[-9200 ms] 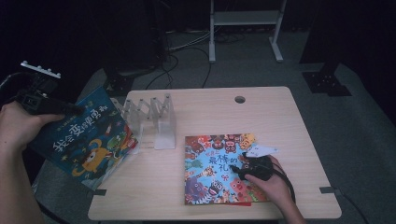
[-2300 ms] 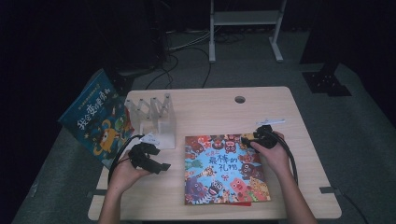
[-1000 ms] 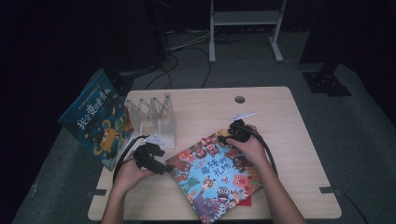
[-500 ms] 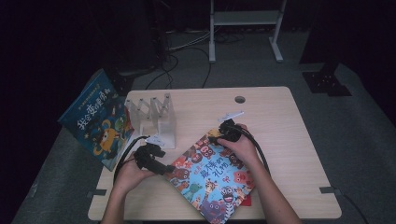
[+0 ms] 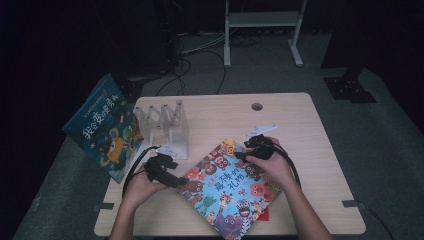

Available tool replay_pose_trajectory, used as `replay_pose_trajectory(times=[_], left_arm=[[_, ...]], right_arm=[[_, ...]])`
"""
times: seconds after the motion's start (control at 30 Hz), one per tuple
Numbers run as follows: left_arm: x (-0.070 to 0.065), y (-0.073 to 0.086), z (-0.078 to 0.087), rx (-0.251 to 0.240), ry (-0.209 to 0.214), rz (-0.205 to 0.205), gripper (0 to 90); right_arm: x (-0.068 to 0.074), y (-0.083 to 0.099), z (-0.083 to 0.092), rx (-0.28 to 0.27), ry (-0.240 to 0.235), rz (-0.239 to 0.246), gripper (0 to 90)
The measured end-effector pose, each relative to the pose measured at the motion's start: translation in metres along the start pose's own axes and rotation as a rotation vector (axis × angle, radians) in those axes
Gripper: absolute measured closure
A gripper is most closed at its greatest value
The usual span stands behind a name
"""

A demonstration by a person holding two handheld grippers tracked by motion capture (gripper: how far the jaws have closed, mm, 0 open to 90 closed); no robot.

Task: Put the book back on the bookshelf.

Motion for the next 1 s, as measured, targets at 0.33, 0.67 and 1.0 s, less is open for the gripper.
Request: replay_pose_trajectory(times=[0.33,0.67,1.0], left_arm=[[-0.002,-0.002,-0.002,-0.01,0.006,0.01,18.7],[-0.003,-0.003,-0.003,-0.007,0.004,0.009,18.7],[-0.004,-0.004,-0.006,-0.003,0.008,0.01,18.7]], right_arm=[[0.005,0.034,0.034,-0.021,0.013,0.014,36.2],[0.014,0.071,0.066,-0.021,0.025,0.026,35.9],[0.018,0.102,0.092,-0.013,0.04,0.018,35.2]])
Point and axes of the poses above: each handheld gripper's, and its own axes: z roughly backward along the jaws, y roughly out of its underside, x roughly to its left, the point moved 3 cm from there along -z, roughly forward along the jaws
